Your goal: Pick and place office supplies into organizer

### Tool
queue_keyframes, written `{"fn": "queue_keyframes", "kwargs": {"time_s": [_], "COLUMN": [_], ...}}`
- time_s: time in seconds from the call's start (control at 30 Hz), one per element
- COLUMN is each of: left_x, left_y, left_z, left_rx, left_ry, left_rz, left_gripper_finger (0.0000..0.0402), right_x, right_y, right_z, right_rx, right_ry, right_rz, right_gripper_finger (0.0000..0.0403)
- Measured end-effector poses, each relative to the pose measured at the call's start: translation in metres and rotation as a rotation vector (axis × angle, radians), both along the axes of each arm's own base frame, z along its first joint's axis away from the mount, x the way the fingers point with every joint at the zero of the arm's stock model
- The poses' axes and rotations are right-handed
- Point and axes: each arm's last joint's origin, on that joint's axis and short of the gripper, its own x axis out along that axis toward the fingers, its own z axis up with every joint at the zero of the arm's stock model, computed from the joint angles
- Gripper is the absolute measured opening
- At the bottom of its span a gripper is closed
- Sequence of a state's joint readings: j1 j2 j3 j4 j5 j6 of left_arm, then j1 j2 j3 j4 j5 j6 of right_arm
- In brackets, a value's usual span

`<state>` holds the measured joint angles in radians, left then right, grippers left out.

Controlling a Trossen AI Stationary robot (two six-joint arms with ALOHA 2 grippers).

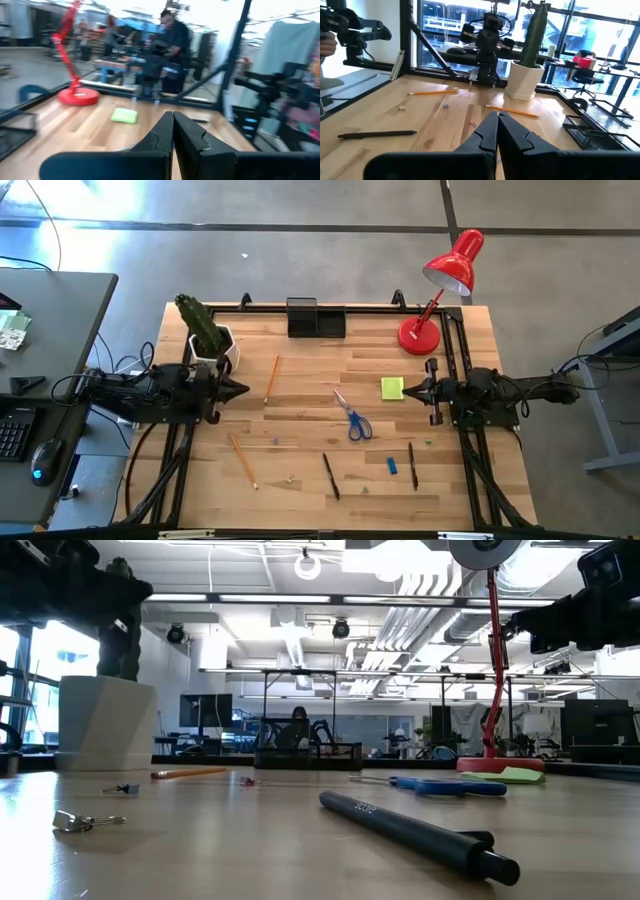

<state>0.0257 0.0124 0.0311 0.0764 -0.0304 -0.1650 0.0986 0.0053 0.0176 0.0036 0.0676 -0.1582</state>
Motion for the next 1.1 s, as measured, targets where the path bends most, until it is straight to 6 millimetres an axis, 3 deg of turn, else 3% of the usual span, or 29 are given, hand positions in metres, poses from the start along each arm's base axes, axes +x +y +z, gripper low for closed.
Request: {"fn": "queue_keyframes", "kwargs": {"time_s": [0.27,0.63,1.1], "left_x": [0.0,0.007,0.012], "left_y": [-0.002,-0.003,-0.001], "left_z": [0.003,-0.004,-0.005], "left_rx": [-0.035,0.015,0.084], "left_ry": [-0.028,0.058,0.078], "left_rz": [-0.061,-0.115,-0.033], "left_gripper_finger": [0.0001,0.0001,0.0001], "right_x": [0.0,0.0,0.008], "right_y": [0.0,-0.004,-0.004], "right_z": [0.0,0.002,-0.005], "right_rx": [0.014,0.46,0.427], "right_ry": [0.0,-0.036,0.051], "right_rz": [0.002,-0.121,-0.164], "right_gripper_finger": [0.0,0.0,0.001]}}
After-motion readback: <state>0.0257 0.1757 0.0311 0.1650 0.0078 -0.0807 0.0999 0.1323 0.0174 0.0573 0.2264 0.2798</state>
